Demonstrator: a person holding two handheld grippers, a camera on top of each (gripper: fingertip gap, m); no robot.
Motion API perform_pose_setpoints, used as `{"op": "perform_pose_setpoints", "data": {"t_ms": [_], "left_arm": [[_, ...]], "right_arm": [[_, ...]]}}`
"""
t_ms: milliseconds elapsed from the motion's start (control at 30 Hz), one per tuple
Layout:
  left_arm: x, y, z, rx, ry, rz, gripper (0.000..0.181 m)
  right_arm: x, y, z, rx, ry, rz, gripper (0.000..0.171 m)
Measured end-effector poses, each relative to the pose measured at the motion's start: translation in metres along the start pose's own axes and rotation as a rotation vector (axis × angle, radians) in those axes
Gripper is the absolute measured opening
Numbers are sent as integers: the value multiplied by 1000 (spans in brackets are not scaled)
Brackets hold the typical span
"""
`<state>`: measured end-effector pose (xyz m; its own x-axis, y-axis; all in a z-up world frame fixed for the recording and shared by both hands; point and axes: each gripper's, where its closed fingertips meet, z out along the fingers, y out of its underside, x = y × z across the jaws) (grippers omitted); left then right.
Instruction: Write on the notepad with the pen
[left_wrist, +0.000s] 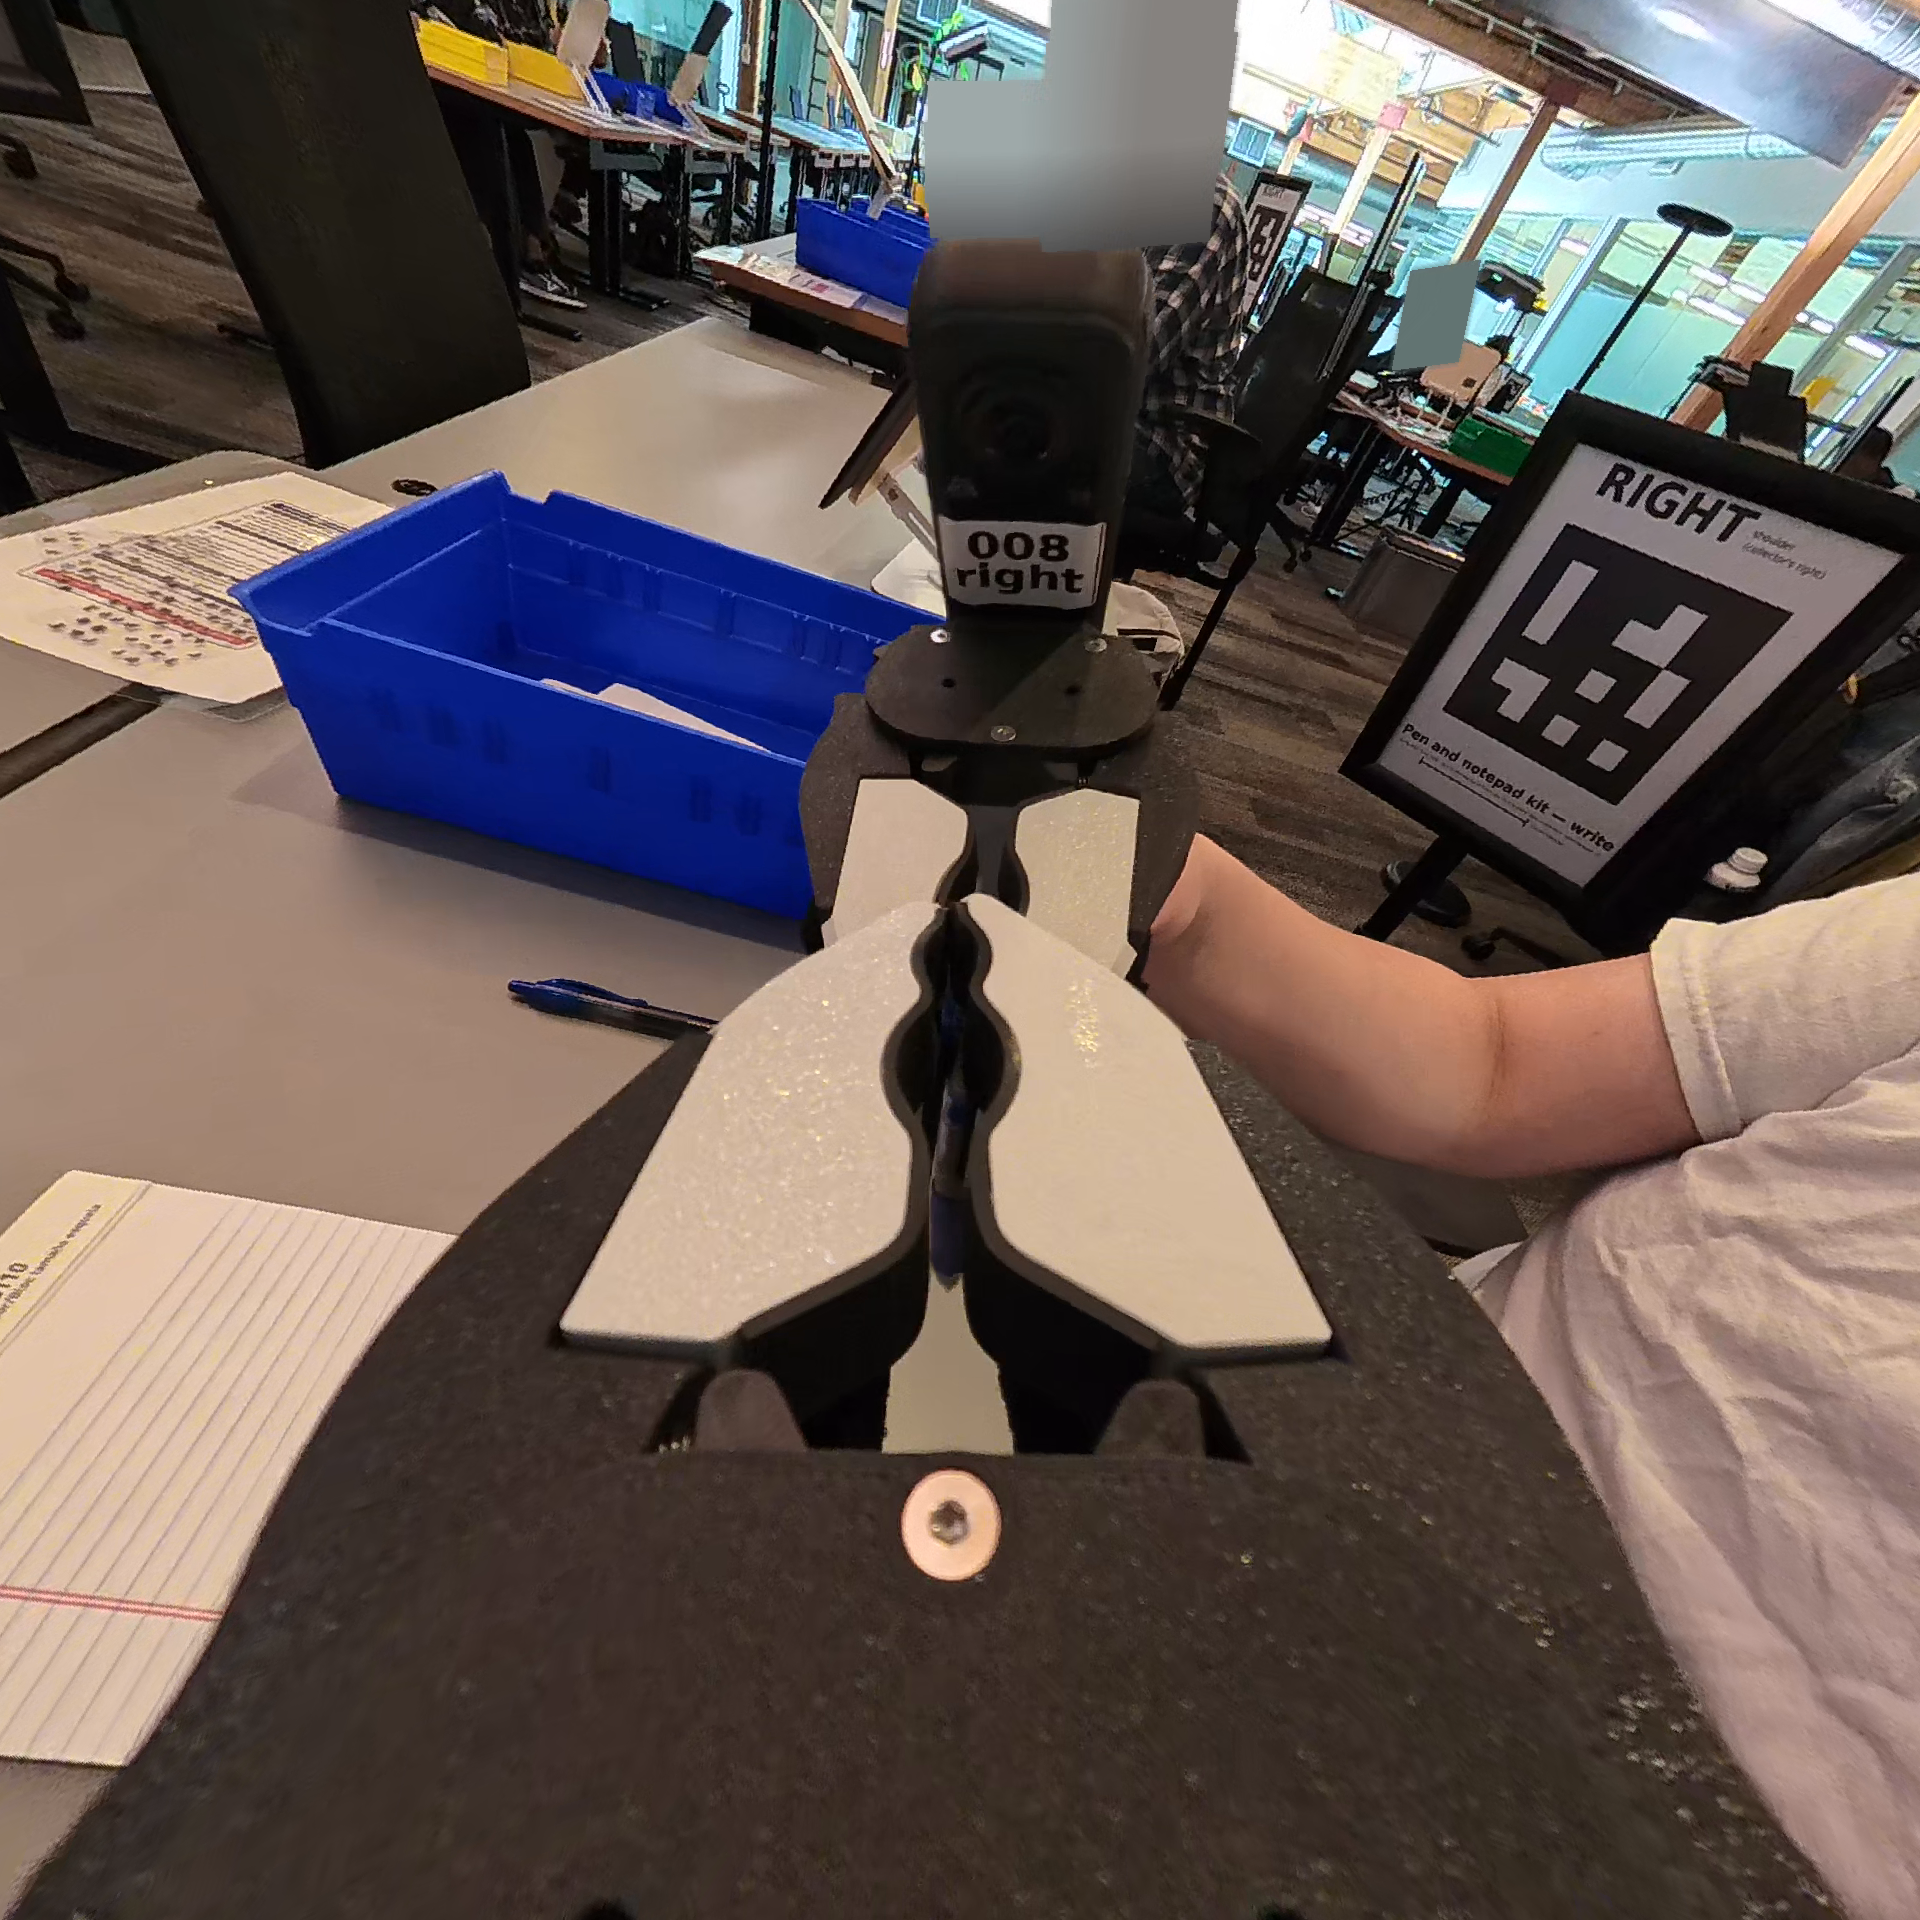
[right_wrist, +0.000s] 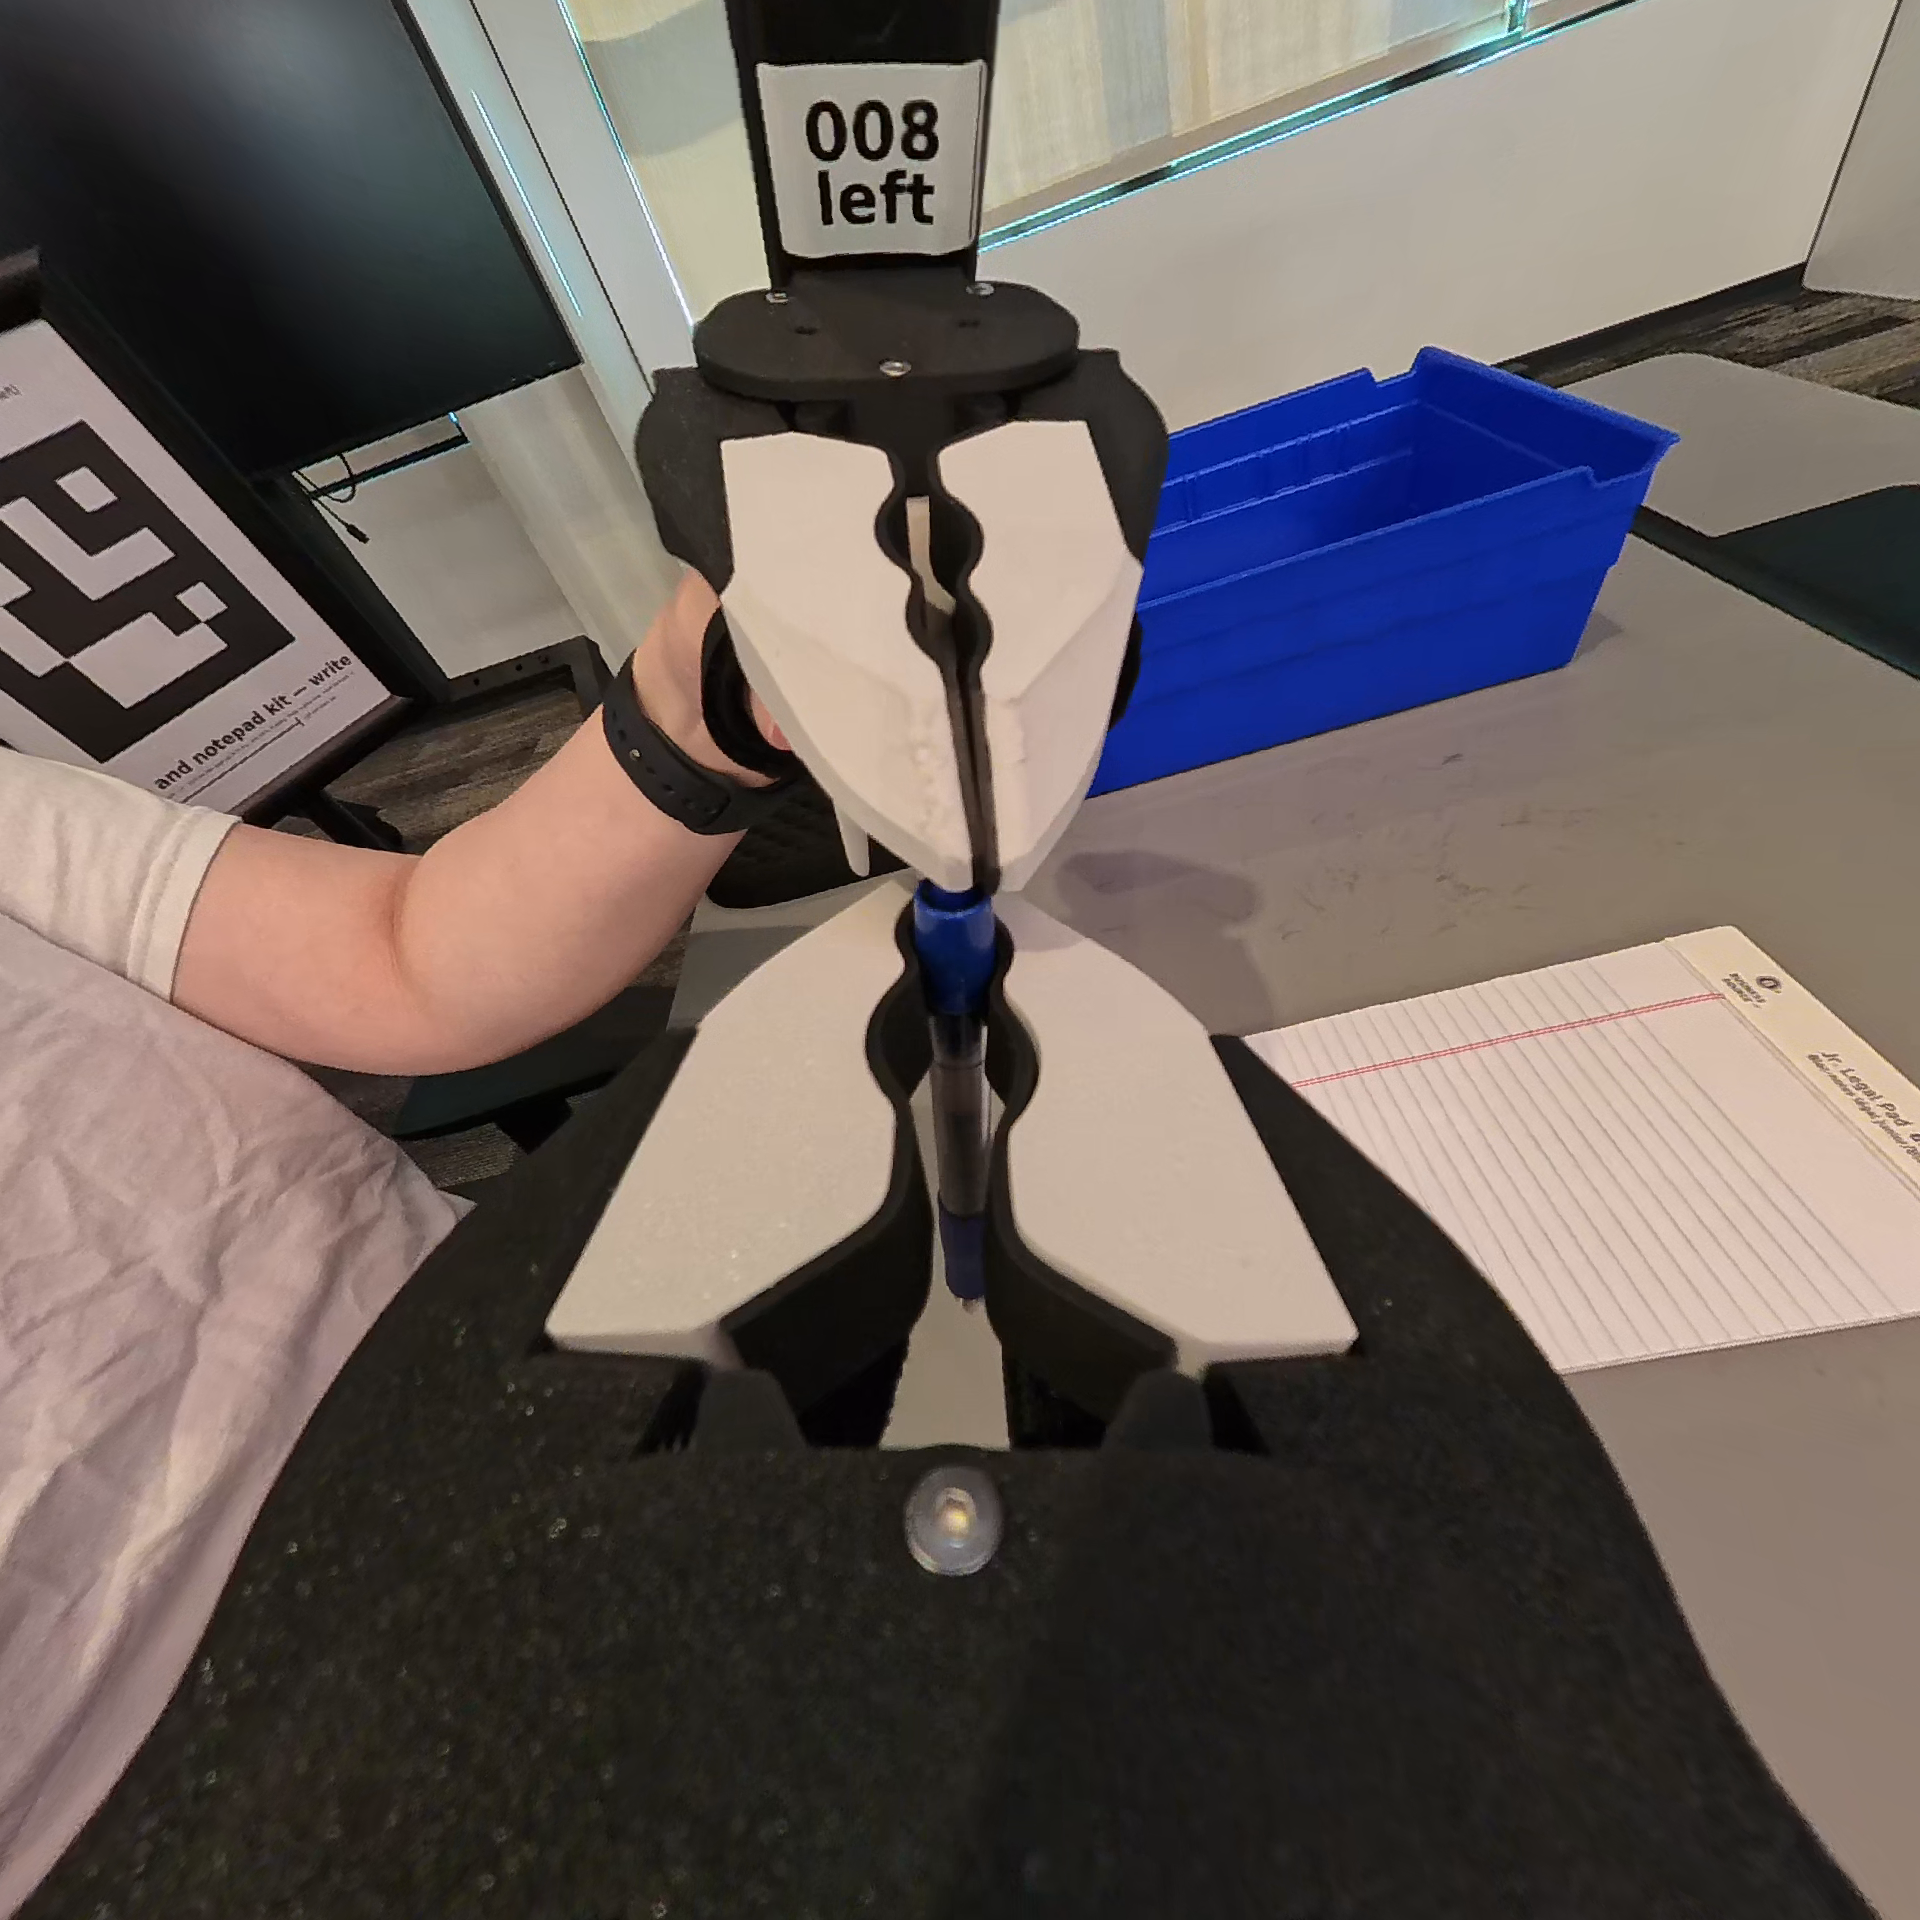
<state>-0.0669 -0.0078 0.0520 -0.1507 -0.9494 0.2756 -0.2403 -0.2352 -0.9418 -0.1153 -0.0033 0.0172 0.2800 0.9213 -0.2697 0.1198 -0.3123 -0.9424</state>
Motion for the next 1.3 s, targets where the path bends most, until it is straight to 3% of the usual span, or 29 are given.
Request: {"op": "perform_pose_setpoints", "data": {"t_ms": [300, 367, 433, 500, 567, 667, 767, 1067, 1300], "left_arm": [[-3, 1, 2, 8, -9, -3, 0], [-5, -9, -1, 52, -35, 10, 0], [2, -42, -18, 183, -67, 55, 0], [15, -80, -47, 319, -109, 102, 0], [28, -100, -72, 340, -166, 168, 0], [36, -104, -98, 271, -288, 255, 0], [42, -100, -119, 246, -375, 324, 0], [39, -123, -163, 302, -484, 372, 0], [-3, -123, -192, 342, -582, 324, 0]], "right_arm": [[2, 1, 1, -7, -6, 11, 5], [3, -4, -1, 11, -29, 41, 5], [6, -14, -8, 7, -9, 21, 5], [6, -34, -24, -1, 38, -53, 5], [-3, -69, -47, 37, 77, -142, 5], [-17, -117, -87, 88, 157, -272, 5], [-21, -141, -116, 139, 234, -344, 5], [4, -151, -141, 226, 348, -418, 5], [56, -138, -129, 104, 386, -338, 5]]}}
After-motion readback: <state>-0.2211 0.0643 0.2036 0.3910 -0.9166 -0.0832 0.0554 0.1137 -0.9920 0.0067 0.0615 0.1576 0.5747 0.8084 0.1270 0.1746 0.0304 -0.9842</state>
